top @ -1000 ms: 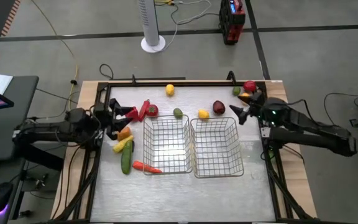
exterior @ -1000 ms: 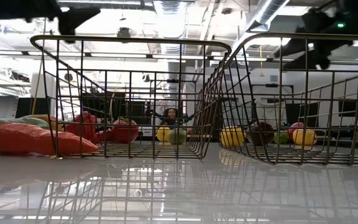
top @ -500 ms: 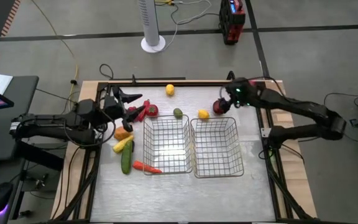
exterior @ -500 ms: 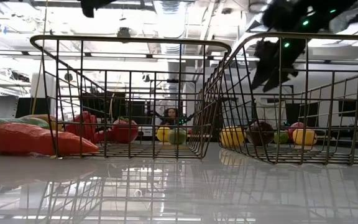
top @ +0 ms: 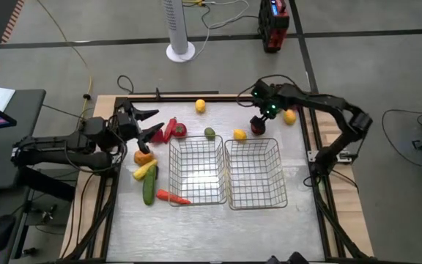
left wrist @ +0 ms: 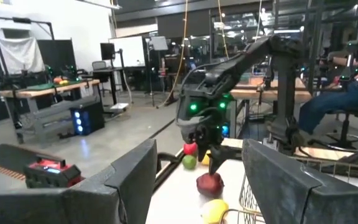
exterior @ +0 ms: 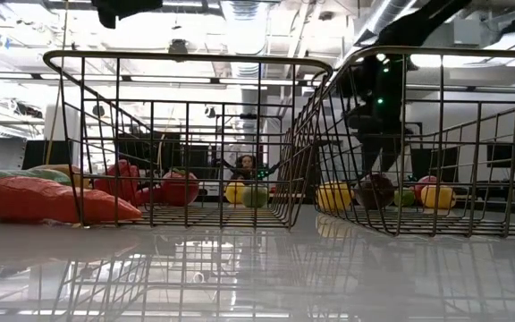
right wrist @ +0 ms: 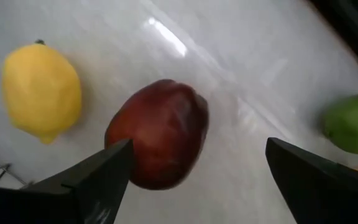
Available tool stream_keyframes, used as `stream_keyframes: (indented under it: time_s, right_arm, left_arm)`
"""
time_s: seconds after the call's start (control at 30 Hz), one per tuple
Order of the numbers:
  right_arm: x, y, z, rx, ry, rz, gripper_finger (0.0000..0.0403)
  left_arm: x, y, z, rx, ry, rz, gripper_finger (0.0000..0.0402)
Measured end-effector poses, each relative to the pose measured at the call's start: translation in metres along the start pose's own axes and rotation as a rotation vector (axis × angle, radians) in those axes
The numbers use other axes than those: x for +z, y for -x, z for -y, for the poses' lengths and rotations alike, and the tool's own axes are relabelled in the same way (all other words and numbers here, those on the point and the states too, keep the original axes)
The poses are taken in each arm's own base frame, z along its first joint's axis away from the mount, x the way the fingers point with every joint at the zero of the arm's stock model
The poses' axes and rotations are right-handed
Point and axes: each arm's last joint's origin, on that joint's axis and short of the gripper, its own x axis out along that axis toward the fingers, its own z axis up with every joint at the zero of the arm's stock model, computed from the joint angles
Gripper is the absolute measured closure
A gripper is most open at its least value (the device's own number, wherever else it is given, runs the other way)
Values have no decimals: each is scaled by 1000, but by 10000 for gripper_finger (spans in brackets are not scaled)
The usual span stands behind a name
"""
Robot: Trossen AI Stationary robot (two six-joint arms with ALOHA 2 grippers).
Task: Sort produce into baskets
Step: Put the apple into the right wire basket
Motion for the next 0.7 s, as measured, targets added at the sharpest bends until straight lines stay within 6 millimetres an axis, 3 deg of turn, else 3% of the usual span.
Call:
stream_keyframes:
  time_s: [0.17, 0.47, 0.7]
  right_arm:
    - [12, -6, -8, -3, 1, -53, 7]
    - [12, -40, -12, -22, -3, -193, 5]
    - [11, -48, -15, -23, 42, -224, 47]
  left_arm:
    - [1, 6, -2, 0, 11, -4, 178]
    - [-2, 8, -3, -3, 29, -37, 178]
    - [-2, 8, -3, -3, 30, -35, 178]
